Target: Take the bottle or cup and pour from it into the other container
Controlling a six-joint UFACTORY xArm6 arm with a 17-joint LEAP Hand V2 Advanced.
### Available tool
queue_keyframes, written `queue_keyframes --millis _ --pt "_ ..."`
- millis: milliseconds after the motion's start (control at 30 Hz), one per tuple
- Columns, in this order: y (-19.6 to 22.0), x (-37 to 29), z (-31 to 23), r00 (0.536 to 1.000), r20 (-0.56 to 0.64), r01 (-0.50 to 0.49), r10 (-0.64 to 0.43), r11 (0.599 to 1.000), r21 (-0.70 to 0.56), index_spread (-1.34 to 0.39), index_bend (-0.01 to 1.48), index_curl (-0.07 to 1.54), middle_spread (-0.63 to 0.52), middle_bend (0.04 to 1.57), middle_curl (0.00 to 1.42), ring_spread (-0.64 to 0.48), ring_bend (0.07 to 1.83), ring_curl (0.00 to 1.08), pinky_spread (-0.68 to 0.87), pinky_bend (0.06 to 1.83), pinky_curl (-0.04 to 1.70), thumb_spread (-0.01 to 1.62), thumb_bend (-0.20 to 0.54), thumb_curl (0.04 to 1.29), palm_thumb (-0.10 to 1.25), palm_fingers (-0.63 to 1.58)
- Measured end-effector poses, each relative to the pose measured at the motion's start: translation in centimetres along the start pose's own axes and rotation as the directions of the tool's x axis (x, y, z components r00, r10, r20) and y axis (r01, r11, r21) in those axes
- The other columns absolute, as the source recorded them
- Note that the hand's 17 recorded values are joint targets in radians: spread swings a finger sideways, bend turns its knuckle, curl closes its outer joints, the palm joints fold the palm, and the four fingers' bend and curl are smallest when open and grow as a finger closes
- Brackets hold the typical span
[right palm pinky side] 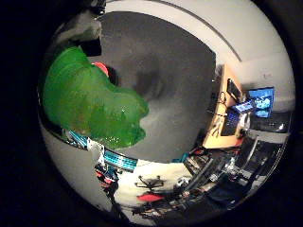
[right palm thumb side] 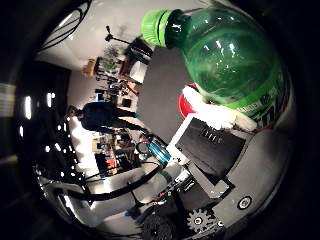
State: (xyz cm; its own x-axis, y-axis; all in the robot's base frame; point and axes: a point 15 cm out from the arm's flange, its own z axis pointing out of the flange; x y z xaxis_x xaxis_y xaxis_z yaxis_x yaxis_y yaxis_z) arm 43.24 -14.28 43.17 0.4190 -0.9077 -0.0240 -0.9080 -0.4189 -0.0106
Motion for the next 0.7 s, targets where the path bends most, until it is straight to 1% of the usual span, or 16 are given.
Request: queue_keyframes --millis 100,233,500,700 --pt "-0.6 -0.8 -0.8 0.992 -0.119 0.028 -0.036 0.997 -0.075 -0.22 1.16 0.91 -0.11 1.41 0.76 -0.26 1.31 0.89 -0.19 1.35 0.90 0.44 -0.020 0.96 1.05 1.09" --pt "-1.9 -1.9 -1.1 0.961 -0.259 0.051 -0.092 0.985 -0.164 -0.22 1.16 0.92 -0.12 1.41 0.77 -0.26 1.30 0.89 -0.19 1.33 0.92 0.43 -0.020 0.97 1.05 1.09" --pt "-3.5 -5.3 0.7 0.899 -0.394 0.072 -0.188 0.954 -0.291 -0.22 1.15 0.93 -0.12 1.41 0.77 -0.26 1.29 0.90 -0.20 1.31 0.95 0.42 -0.020 0.98 1.05 1.10" --pt "-2.8 -7.3 2.8 0.829 -0.492 0.059 -0.265 0.917 -0.395 -0.22 1.14 0.93 -0.12 1.41 0.77 -0.26 1.29 0.91 -0.20 1.29 0.97 0.42 -0.020 0.99 1.05 1.10"
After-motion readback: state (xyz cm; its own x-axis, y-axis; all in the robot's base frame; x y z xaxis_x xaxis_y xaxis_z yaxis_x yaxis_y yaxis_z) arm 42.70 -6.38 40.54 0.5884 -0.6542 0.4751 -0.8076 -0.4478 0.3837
